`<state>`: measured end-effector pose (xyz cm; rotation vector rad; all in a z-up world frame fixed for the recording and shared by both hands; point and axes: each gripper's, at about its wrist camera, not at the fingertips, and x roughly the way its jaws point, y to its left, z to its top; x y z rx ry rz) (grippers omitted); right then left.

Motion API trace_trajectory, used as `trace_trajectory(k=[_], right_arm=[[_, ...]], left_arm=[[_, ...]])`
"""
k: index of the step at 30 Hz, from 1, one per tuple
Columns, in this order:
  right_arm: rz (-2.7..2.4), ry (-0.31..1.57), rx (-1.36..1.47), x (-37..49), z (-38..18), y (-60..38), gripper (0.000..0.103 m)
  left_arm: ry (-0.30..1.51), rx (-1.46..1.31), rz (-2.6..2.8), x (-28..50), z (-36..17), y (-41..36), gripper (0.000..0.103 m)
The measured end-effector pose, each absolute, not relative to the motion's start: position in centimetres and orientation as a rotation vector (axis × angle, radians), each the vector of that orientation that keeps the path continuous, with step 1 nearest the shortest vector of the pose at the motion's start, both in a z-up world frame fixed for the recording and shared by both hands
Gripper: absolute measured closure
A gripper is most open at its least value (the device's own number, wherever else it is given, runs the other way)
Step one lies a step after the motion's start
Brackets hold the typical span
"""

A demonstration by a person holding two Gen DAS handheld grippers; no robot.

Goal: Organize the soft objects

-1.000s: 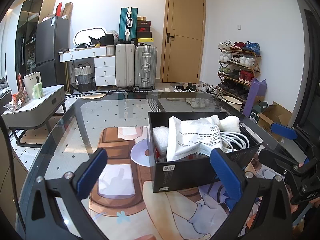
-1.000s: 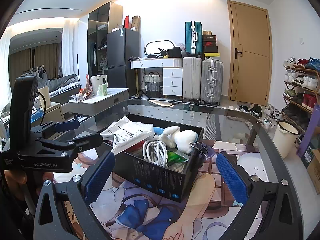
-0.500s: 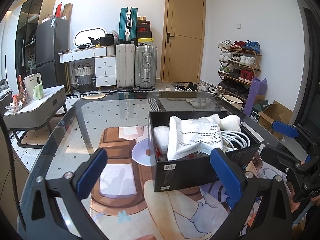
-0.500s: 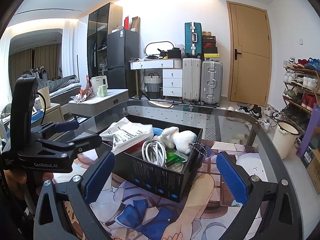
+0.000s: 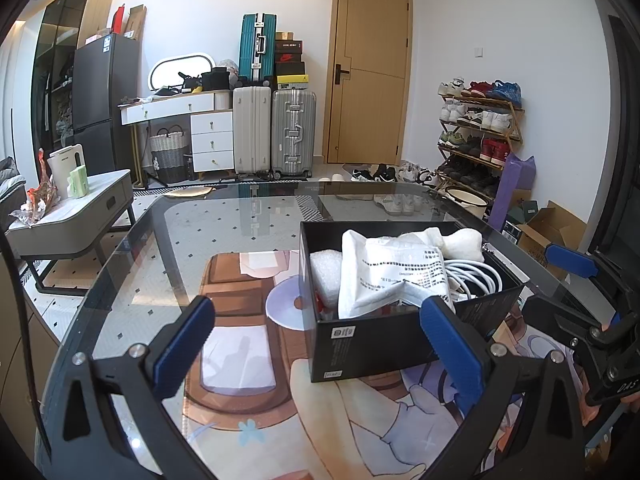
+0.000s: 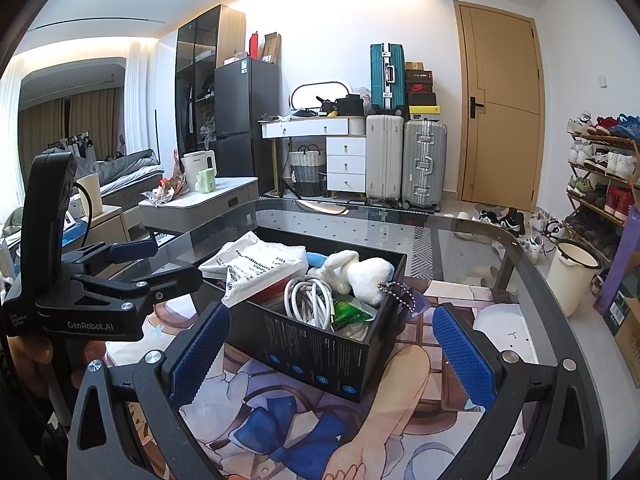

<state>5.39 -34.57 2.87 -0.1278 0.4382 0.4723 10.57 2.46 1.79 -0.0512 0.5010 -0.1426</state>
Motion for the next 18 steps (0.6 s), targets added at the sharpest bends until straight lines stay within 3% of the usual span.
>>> trace_trajectory(k=[18], right_arm=[[0.472,0.438,-0.128,5.35,2.83,-34.57,0.000]], left_arm=[[0.501,-0.050,-0.143,10.55,1.84,2.48,0.000]])
